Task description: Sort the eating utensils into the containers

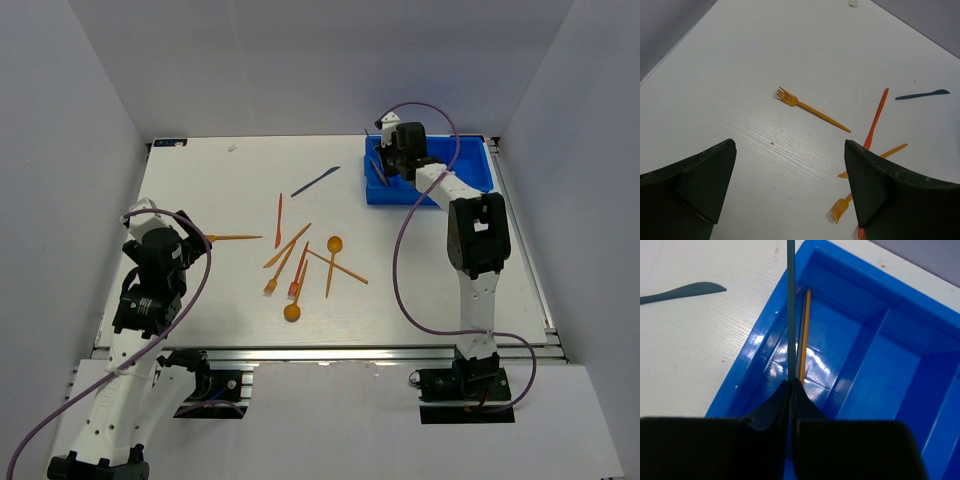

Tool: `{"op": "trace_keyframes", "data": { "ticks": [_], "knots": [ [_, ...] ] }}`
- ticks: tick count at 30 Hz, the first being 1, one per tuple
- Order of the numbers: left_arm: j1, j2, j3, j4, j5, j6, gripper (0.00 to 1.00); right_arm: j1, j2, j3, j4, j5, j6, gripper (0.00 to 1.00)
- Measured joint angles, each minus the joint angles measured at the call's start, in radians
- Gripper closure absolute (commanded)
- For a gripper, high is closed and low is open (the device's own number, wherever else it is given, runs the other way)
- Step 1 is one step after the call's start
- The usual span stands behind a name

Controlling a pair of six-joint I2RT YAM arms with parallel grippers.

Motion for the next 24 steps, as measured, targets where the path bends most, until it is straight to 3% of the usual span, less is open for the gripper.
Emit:
{"op": "trace_keyframes", "data": {
  "ticks": [3,4,6,7,8,18,24],
  "knots": [
    [0.000,0.000,0.000,0.000,0.000,0.000,0.02,-0.010,-0.018,-0.002,0.004,0.013,0.007,0.88],
    [0.000,-0.002,0.000,0.000,0.000,0.000,0.02,-0.012,-0.023,-0.002,0.004,0.015,0.009,0.75],
    [0.000,-0.005,0.000,0.000,0.000,0.000,0.02,-0.019,-0.035,-0.002,0.002,0.021,0.018,0.62],
    [0.000,-0.006,0.000,0.000,0.000,0.000,0.02,-0.021,-0.041,-0.002,0.001,0.022,0.021,0.23],
    [0.000,-0.008,0.000,0.000,0.000,0.000,0.02,-0.023,-0.045,-0.002,-0.003,0.021,0.026,0.17],
    [0.000,-0.011,0.000,0.000,0.000,0.000,0.02,-0.019,-0.123,-0.002,-0.080,-0.006,0.046,0.17],
    [0.000,-0.011,0.000,0.000,-0.001,0.000,0.02,0.071,-0.322,-0.092,-0.134,0.026,0.064,0.27]
  ]
}}
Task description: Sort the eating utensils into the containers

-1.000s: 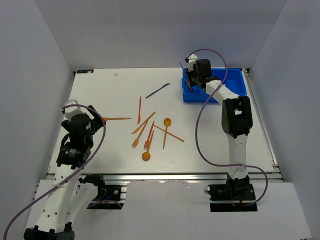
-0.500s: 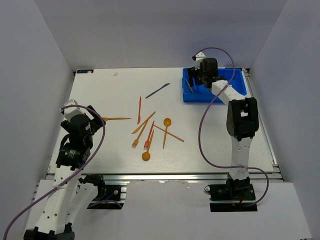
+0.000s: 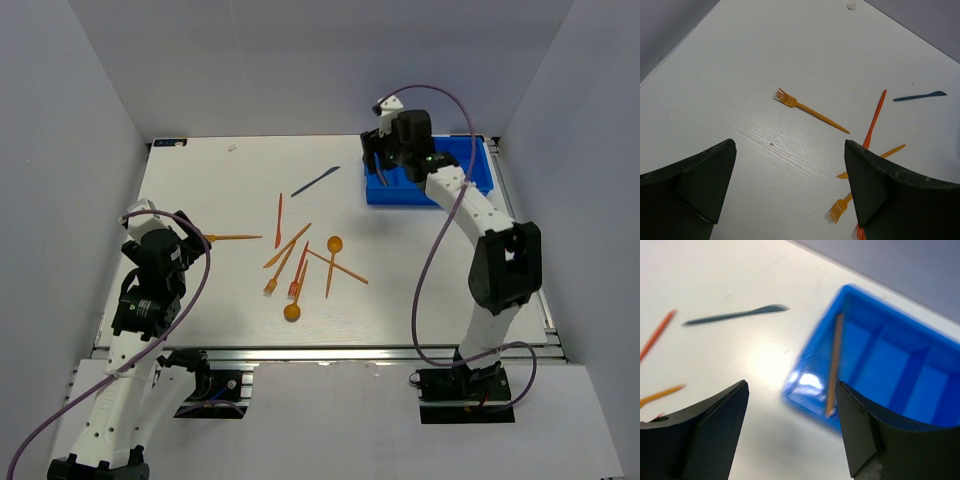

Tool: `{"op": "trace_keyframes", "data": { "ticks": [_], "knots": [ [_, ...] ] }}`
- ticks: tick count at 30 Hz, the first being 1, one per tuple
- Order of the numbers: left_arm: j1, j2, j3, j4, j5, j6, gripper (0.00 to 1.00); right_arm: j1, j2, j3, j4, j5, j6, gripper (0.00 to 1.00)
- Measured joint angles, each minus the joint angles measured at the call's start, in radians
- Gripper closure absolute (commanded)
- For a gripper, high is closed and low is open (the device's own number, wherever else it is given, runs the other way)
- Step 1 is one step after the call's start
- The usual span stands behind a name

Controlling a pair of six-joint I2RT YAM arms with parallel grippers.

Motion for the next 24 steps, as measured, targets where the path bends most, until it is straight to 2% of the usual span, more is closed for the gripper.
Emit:
{"op": "trace_keyframes", "data": {
  "ticks": [6,10,17,21,24],
  "knots": [
    [0.000,0.000,0.000,0.000,0.000,0.000,0.02,0.246,-0.216,-0.322,-0.014,0.009,0.075,0.32],
    [0.000,0.000,0.000,0.000,0.000,0.000,0.02,0.380,-0.217,-0.472,-0.065,0.025,0.132,0.50],
    [0.000,-0.006,0.000,0.000,0.000,0.000,0.02,0.422,-0.172,-0.580,-0.108,0.059,0.164,0.55],
    [0.000,-0.007,0.000,0.000,0.000,0.000,0.02,0.422,-0.172,-0.584,-0.103,0.071,0.176,0.57],
    [0.000,-0.006,0.000,0.000,0.000,0.000,0.02,0.425,-0.172,-0.584,-0.101,0.099,0.245,0.57]
  ]
}}
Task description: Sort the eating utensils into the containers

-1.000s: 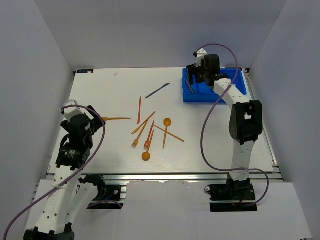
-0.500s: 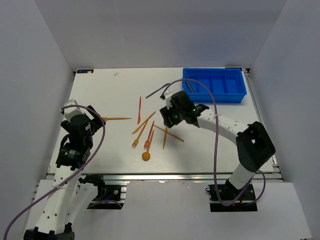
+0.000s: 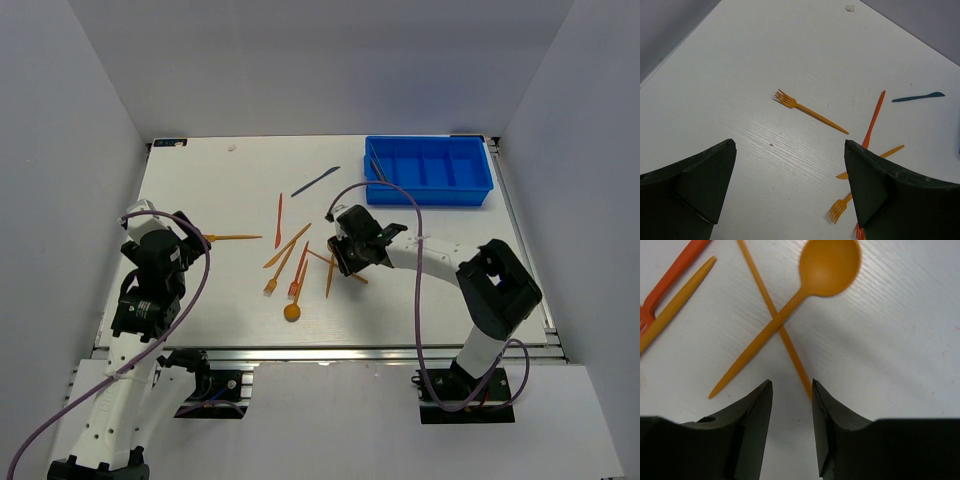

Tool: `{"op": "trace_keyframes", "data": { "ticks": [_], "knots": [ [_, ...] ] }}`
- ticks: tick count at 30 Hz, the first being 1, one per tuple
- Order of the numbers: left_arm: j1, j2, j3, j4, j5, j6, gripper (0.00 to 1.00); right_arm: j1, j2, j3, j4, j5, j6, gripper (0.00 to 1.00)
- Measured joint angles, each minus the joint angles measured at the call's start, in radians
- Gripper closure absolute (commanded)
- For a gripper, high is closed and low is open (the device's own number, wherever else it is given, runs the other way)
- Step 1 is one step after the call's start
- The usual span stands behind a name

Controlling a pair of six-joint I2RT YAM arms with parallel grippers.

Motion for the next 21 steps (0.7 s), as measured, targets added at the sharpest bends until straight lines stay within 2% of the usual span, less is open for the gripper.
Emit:
{"op": "trace_keyframes", "data": {
  "ticks": [5,11,13,21],
  "knots": [
    [0.000,0.001,0.000,0.000,0.000,0.000,0.02,0.019,0.032,0.030,-0.017,0.111,0.236,0.56],
    [0.000,0.002,0.000,0.000,0.000,0.000,0.02,0.095,0.093,0.066,-0.025,0.235,0.451,0.62],
    [0.000,0.002,0.000,0.000,0.000,0.000,0.02,0.127,0.110,0.084,-0.028,0.266,0.495,0.65],
    [0.000,0.001,0.000,0.000,0.001,0.000,0.02,0.182,0.185,0.141,-0.050,0.358,0.600,0.66]
  ]
}}
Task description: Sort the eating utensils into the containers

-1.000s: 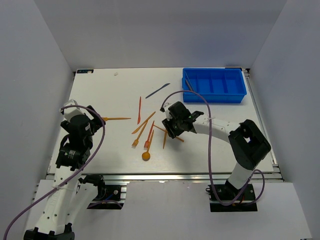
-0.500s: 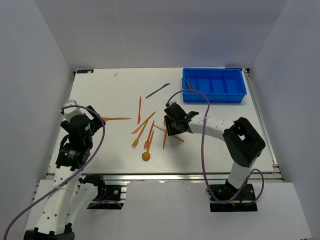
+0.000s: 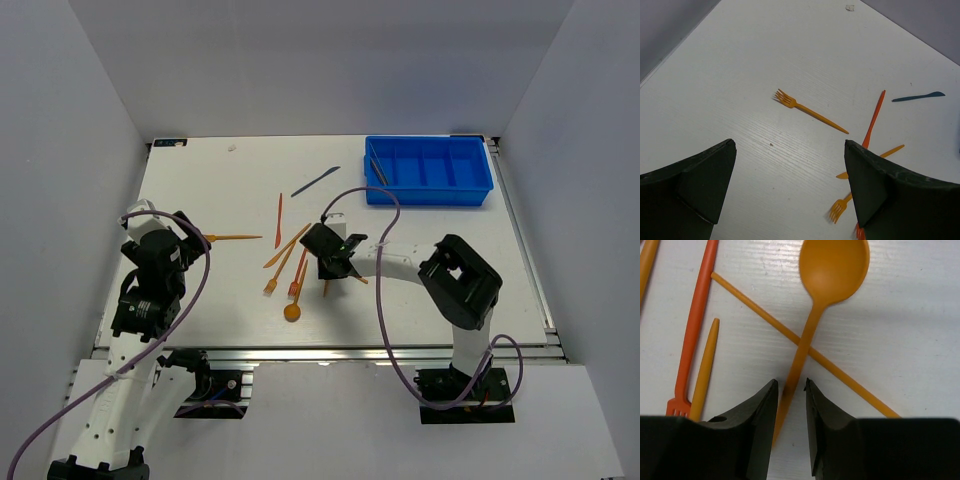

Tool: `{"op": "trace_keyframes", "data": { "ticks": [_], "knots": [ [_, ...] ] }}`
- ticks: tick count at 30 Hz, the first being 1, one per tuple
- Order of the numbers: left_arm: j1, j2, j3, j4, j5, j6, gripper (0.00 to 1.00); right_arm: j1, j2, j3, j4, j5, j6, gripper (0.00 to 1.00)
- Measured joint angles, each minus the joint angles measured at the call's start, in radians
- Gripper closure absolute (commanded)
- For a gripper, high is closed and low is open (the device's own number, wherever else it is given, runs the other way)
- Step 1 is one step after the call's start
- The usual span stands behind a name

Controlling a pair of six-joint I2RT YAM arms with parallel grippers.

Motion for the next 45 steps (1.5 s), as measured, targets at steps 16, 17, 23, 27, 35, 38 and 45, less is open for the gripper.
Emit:
{"op": "trace_keyframes", "data": {
  "ticks": [16,17,23,27,35,38,45],
  "knots": [
    [0.000,-0.004,0.000,0.000,0.004,0.001,0.02,-0.002,0.029,0.025,0.002,0.055,0.068,1.00],
    [0.000,-0.004,0.000,0.000,0.004,0.001,0.02,-0.002,0.025,0.024,-0.003,0.053,0.070,1.00],
    [0.000,-0.010,0.000,0.000,0.006,0.001,0.02,-0.177,-0.161,0.113,-0.029,0.024,-0.138,1.00],
    [0.000,-0.011,0.000,0.001,0.006,0.001,0.02,-0.570,0.037,0.508,0.011,-0.208,-0.639,1.00],
    [-0.002,0.015,0.000,0.001,0.006,0.001,0.02,-0.780,0.354,0.769,0.047,-0.451,-0.955,1.00],
    [-0.002,0.029,0.000,0.000,0.006,0.001,0.02,-0.817,0.374,0.769,0.065,-0.483,-0.981,1.00],
    [-0.002,0.037,0.000,0.001,0.006,0.001,0.02,-0.815,0.399,0.768,0.100,-0.524,-1.010,0.96]
  ]
}}
